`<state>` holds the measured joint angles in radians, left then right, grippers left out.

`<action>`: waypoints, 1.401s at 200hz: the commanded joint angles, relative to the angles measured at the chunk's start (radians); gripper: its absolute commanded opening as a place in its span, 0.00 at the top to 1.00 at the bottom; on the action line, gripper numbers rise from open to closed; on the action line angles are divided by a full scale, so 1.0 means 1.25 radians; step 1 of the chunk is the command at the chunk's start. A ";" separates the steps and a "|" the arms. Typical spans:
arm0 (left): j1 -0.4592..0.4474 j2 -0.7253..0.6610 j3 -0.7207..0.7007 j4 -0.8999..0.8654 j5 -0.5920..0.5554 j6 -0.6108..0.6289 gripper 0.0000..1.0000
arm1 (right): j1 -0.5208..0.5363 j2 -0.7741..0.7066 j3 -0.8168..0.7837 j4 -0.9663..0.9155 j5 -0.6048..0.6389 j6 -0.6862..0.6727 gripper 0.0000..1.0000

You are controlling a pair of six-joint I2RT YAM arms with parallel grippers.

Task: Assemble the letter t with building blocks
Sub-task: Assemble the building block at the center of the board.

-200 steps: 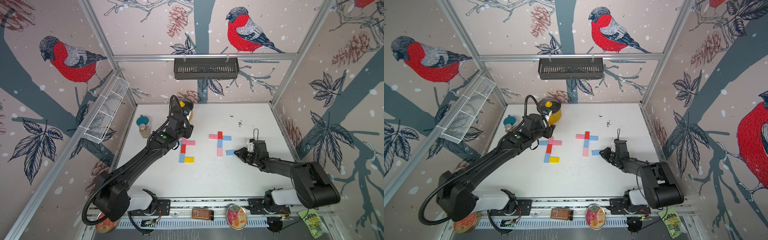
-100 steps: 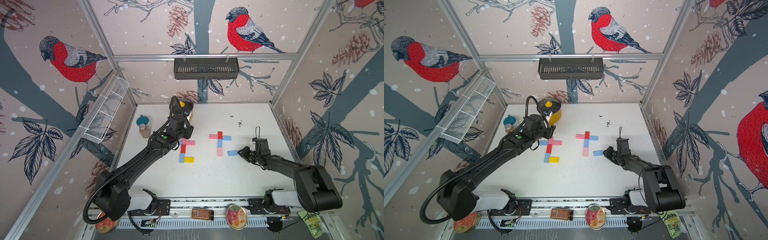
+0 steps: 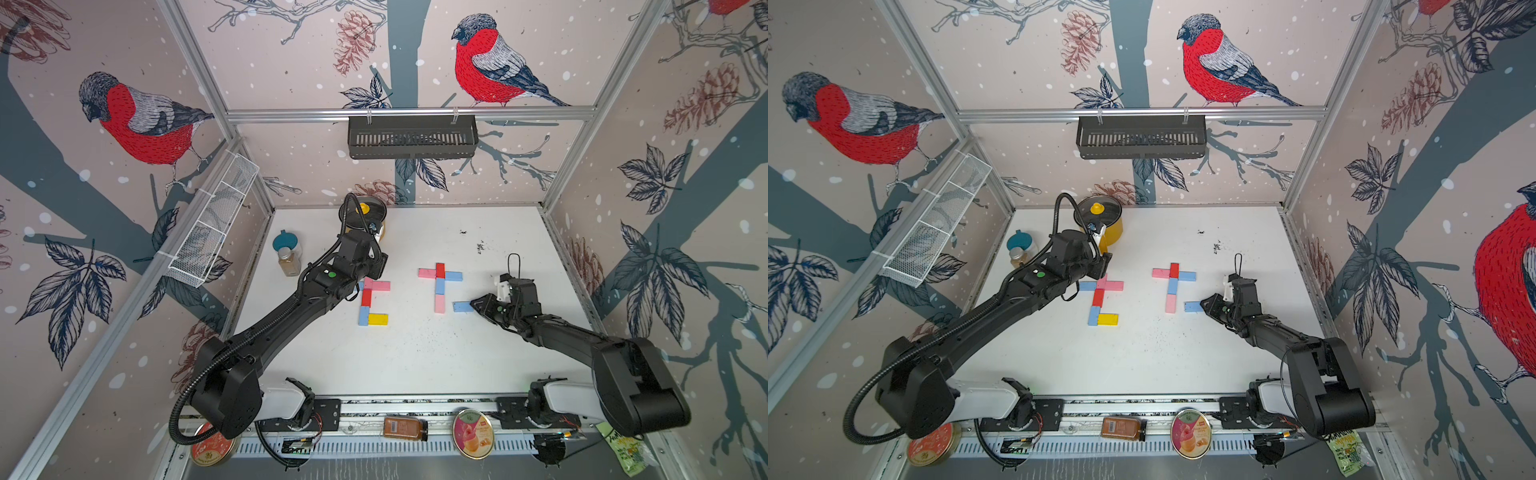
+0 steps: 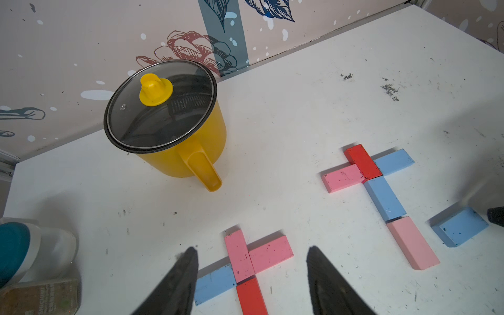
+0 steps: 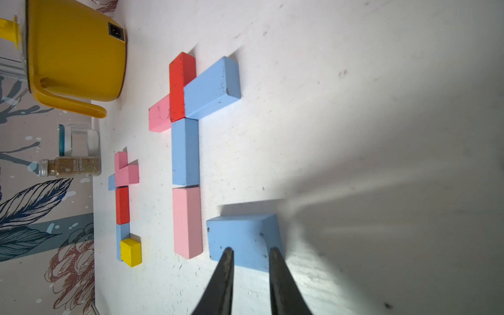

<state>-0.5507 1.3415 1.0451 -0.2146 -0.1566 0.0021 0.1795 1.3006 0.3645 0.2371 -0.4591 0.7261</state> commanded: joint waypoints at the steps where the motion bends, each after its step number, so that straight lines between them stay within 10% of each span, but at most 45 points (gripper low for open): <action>1: 0.002 0.004 0.001 0.029 0.016 0.008 0.36 | 0.003 0.007 0.008 0.007 -0.006 -0.022 0.77; 280: 0.002 0.013 0.002 0.016 0.030 0.022 0.37 | 0.038 0.077 -0.007 0.055 -0.011 -0.047 0.81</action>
<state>-0.5507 1.3560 1.0451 -0.2153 -0.1303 0.0212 0.2195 1.3945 0.3561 0.3119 -0.4644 0.6807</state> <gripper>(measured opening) 0.633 0.189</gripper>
